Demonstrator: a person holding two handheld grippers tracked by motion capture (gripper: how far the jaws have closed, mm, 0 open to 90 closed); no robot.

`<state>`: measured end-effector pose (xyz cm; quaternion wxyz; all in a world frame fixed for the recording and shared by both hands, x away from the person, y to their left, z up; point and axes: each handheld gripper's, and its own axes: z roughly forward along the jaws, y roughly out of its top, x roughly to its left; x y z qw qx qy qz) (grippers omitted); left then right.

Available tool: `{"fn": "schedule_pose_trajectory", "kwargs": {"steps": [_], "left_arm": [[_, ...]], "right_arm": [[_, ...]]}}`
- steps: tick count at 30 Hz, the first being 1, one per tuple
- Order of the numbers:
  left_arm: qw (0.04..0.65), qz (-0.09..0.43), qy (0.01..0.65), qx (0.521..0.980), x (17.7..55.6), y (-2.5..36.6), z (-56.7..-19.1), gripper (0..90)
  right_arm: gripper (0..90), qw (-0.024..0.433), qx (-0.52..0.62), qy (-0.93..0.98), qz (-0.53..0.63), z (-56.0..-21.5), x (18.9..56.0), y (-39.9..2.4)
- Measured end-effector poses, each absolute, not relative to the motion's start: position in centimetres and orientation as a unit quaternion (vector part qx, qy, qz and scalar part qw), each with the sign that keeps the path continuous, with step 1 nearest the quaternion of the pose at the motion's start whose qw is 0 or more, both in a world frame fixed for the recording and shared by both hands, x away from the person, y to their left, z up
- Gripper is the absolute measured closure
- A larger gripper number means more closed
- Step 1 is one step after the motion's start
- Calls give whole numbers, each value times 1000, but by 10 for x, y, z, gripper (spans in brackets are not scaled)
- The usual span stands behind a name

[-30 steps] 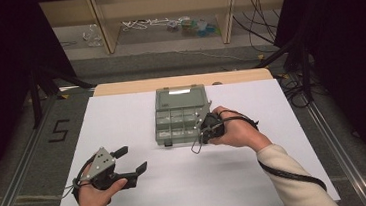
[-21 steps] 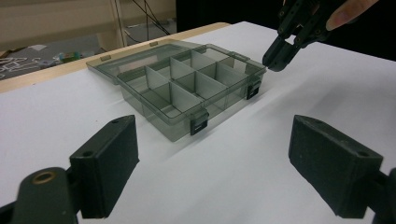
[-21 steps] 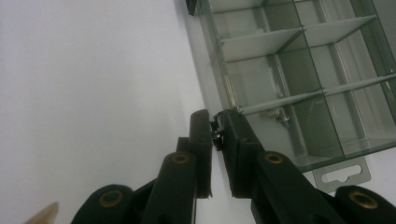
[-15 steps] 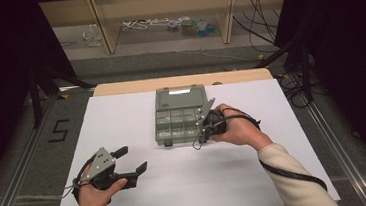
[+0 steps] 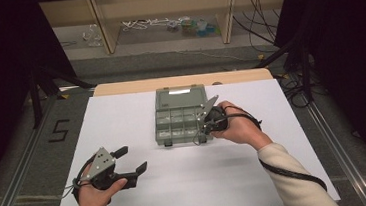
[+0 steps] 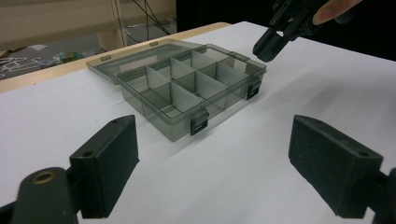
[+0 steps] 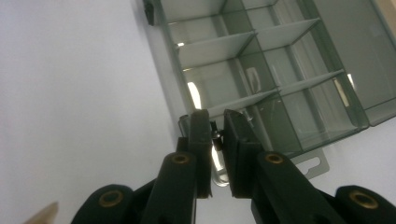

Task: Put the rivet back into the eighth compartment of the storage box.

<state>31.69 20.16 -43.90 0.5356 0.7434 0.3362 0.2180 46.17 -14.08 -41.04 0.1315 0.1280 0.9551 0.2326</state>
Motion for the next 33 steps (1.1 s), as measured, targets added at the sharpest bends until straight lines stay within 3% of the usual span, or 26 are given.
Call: {"fn": "schedule_pose_trajectory", "kwargs": {"steps": [33], "left_arm": [[535, 218, 336, 743, 317, 202, -439, 155]], "right_arm": [[827, 182, 177, 929, 267, -413, 472, -147]]}}
